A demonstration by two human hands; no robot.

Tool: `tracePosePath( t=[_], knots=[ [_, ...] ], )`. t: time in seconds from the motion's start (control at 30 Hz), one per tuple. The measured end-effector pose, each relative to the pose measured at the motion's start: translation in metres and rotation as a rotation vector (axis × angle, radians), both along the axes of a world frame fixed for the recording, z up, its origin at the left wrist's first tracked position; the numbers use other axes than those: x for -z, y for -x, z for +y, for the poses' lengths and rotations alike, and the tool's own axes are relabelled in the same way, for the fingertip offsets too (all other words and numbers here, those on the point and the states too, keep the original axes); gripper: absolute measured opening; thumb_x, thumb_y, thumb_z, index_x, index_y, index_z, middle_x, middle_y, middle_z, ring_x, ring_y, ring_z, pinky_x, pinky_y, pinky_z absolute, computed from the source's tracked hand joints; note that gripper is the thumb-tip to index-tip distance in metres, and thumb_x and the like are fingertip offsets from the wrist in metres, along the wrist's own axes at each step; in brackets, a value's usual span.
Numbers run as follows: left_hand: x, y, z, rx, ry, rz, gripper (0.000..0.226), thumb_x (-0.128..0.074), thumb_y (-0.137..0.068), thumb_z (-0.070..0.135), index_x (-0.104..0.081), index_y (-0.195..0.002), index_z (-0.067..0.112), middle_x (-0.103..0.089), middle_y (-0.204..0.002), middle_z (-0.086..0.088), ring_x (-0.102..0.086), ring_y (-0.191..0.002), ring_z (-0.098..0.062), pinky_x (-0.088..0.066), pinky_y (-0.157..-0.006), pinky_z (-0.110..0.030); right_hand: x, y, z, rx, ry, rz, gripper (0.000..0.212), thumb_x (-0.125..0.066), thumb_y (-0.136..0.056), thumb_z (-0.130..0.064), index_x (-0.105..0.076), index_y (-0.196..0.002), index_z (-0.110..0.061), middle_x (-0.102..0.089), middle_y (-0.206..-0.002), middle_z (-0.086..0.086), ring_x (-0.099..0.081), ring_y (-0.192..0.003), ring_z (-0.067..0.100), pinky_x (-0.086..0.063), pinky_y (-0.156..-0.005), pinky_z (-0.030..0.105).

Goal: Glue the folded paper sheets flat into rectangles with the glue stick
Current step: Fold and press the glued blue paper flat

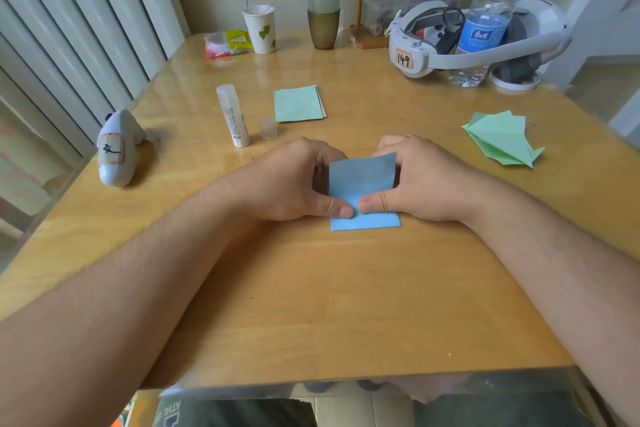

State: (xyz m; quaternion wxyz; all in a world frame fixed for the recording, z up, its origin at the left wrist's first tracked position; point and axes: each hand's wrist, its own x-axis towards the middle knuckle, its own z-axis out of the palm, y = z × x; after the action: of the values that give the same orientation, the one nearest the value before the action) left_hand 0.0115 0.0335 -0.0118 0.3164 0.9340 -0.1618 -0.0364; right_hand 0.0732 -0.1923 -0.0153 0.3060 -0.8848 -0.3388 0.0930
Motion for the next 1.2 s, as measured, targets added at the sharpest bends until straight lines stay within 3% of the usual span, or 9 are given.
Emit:
tracePosePath(
  t=[0.17, 0.33, 0.4, 0.57, 0.77, 0.9, 1.03, 1.2],
  knots=[
    [0.004, -0.001, 0.009, 0.007, -0.052, -0.042, 0.033, -0.087, -0.080, 0.046, -0.074, -0.100, 0.024, -0.068, -0.095, 0.004, -0.062, -0.093, -0.019, -0.053, -0.081, -0.045, 0.000, -0.008, -0.010, 0.005, -0.016, 0.042, 0.022, -0.093, -0.071, -0.038, -0.076, -0.085, -0.037, -0.060, -0.094, -0.008, -0.061, -0.089, 0.014, -0.052, -0.078, 0.035],
    [0.005, -0.005, 0.000, -0.016, -0.092, -0.113, 0.026, -0.082, -0.084, 0.048, -0.072, -0.103, 0.033, -0.066, -0.096, 0.010, -0.054, -0.098, -0.010, -0.049, -0.083, -0.031, 0.000, -0.007, -0.003, -0.014, -0.076, 0.053, 0.026, -0.094, -0.071, -0.038, -0.072, -0.073, -0.051, -0.057, -0.087, -0.014, -0.060, -0.080, 0.008, -0.045, -0.069, 0.029],
    [0.006, -0.007, -0.003, -0.022, -0.108, -0.143, 0.030, -0.080, -0.083, 0.052, -0.072, -0.106, 0.034, -0.066, -0.097, 0.010, -0.054, -0.100, -0.013, -0.048, -0.084, -0.030, 0.002, -0.006, 0.001, -0.007, -0.086, 0.034, 0.024, -0.094, -0.071, -0.039, -0.071, -0.072, -0.045, -0.058, -0.088, -0.009, -0.060, -0.078, 0.012, -0.046, -0.069, 0.036],
    [0.006, -0.007, -0.001, -0.016, -0.103, -0.139, 0.025, -0.084, -0.082, 0.047, -0.070, -0.102, 0.039, -0.066, -0.099, 0.010, -0.054, -0.100, -0.011, -0.047, -0.085, -0.027, 0.002, -0.006, -0.001, -0.008, -0.064, 0.032, 0.022, -0.093, -0.073, -0.036, -0.072, -0.077, -0.038, -0.059, -0.092, -0.008, -0.061, -0.085, 0.012, -0.051, -0.078, 0.037],
    [0.005, -0.006, 0.010, -0.039, -0.100, -0.118, 0.032, -0.086, -0.081, 0.046, -0.074, -0.108, 0.032, -0.066, -0.096, 0.007, -0.055, -0.099, -0.015, -0.051, -0.086, -0.041, 0.002, -0.010, -0.009, -0.015, -0.048, 0.047, 0.021, -0.092, -0.075, -0.036, -0.076, -0.084, -0.048, -0.061, -0.094, -0.007, -0.062, -0.089, 0.017, -0.055, -0.084, 0.042],
    [0.004, -0.008, 0.004, -0.031, -0.104, -0.143, 0.029, -0.084, -0.081, 0.048, -0.070, -0.105, 0.041, -0.066, -0.099, 0.009, -0.053, -0.105, -0.016, -0.050, -0.089, -0.041, 0.002, -0.011, -0.004, -0.001, -0.055, 0.035, 0.019, -0.092, -0.074, -0.037, -0.075, -0.078, -0.043, -0.061, -0.091, -0.009, -0.062, -0.087, 0.014, -0.054, -0.079, 0.040],
    [0.005, -0.010, -0.004, -0.040, -0.138, -0.185, 0.033, -0.081, -0.083, 0.050, -0.071, -0.112, 0.038, -0.066, -0.102, 0.009, -0.052, -0.104, -0.017, -0.049, -0.089, -0.040, 0.004, -0.010, 0.003, 0.008, -0.046, 0.016, 0.022, -0.092, -0.074, -0.041, -0.073, -0.079, -0.031, -0.060, -0.090, -0.008, -0.061, -0.085, 0.014, -0.050, -0.076, 0.039],
    [0.004, -0.009, 0.004, -0.043, -0.127, -0.162, 0.027, -0.082, -0.083, 0.049, -0.062, -0.101, 0.052, -0.065, -0.097, 0.011, -0.052, -0.102, -0.015, -0.050, -0.089, -0.041, 0.003, -0.013, -0.004, 0.010, -0.029, 0.048, 0.016, -0.090, -0.078, -0.036, -0.077, -0.087, -0.034, -0.064, -0.095, -0.009, -0.063, -0.090, 0.013, -0.055, -0.084, 0.042]
  ],
)
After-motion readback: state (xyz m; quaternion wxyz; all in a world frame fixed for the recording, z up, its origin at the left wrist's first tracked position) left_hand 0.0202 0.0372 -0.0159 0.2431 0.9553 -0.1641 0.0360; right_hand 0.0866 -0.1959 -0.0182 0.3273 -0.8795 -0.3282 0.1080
